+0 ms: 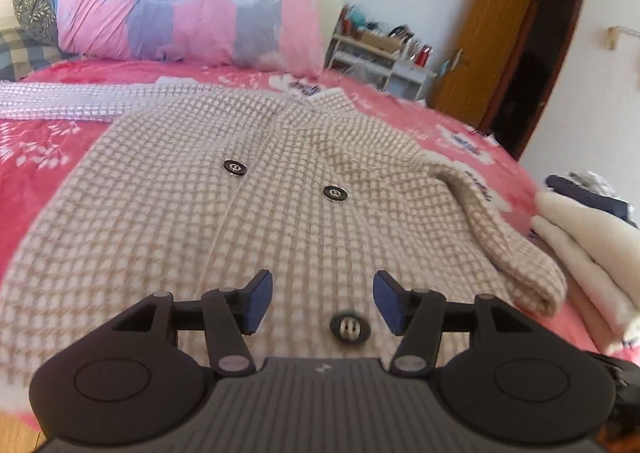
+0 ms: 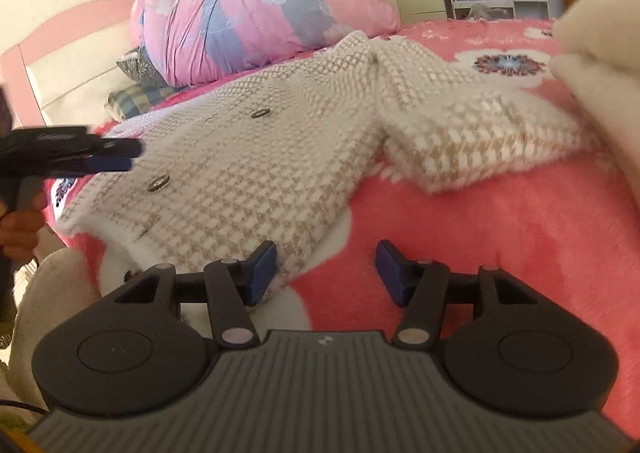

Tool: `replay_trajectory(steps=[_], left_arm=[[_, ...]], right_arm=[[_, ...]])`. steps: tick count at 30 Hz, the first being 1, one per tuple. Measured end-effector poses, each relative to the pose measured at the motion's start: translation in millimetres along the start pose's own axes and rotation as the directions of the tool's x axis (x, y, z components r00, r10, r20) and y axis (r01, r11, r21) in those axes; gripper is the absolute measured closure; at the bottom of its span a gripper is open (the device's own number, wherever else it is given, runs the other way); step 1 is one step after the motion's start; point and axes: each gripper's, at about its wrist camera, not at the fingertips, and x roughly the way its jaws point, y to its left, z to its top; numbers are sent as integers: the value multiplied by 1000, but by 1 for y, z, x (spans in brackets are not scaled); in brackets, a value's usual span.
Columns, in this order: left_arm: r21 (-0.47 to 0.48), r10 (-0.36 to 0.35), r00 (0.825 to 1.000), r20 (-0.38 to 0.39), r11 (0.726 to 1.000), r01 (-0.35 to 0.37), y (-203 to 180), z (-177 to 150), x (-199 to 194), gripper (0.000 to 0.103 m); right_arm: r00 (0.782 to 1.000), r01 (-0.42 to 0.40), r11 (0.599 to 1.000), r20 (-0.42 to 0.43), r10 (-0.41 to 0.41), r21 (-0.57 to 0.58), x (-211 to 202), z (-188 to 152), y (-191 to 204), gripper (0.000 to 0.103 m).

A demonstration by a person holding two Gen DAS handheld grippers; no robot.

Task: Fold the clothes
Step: 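Open the left gripper and press the cardigan flat beside the buttons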

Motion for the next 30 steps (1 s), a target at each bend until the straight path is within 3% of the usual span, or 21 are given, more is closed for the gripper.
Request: replay_trajectory(steps=[5, 8, 11, 14, 18, 21, 24, 26, 28, 30], left_arm=[[50, 58, 997, -49, 997, -55, -15, 59, 43, 46], [69, 97, 994, -52, 993, -93, -20, 82, 81, 46], [6, 103, 994, -40, 995, -103, -15, 80, 122, 49], [-13, 135, 991, -19, 991, -135, -6, 64, 151, 50], [-22, 106, 994, 32, 994, -106, 6, 48, 157, 48], [-38, 82, 996, 35, 996, -81, 10, 47, 156, 48], [-52, 57, 998, 38, 997, -55, 16, 48, 156, 48], [-66, 43, 998, 39, 997, -40, 21, 46, 151, 48], [-73, 36, 999, 41, 997, -33, 24, 43, 145, 48], [-71, 37, 998, 41, 997, -34, 24, 41, 144, 47]], right_arm=[[998, 9, 1000, 64, -10, 13, -15, 39, -2, 49], [989, -54, 998, 143, 48, 39, -7, 94, -2, 55], [975, -130, 991, 180, 126, 13, 24, 154, 8, 58], [988, -108, 992, 104, 114, -65, 92, 208, 21, 61], [986, -116, 988, -135, 101, -106, 210, 260, 25, 67], [962, -36, 973, -272, -28, -227, 299, 277, 22, 67], [914, 117, 946, -339, -222, -301, 380, 286, -11, 74], [888, 209, 935, -344, -304, -287, 414, 297, -49, 81], [906, 220, 967, -342, -250, -126, 417, 315, -77, 85], [921, 231, 972, -312, -232, -41, 404, 326, -90, 86]])
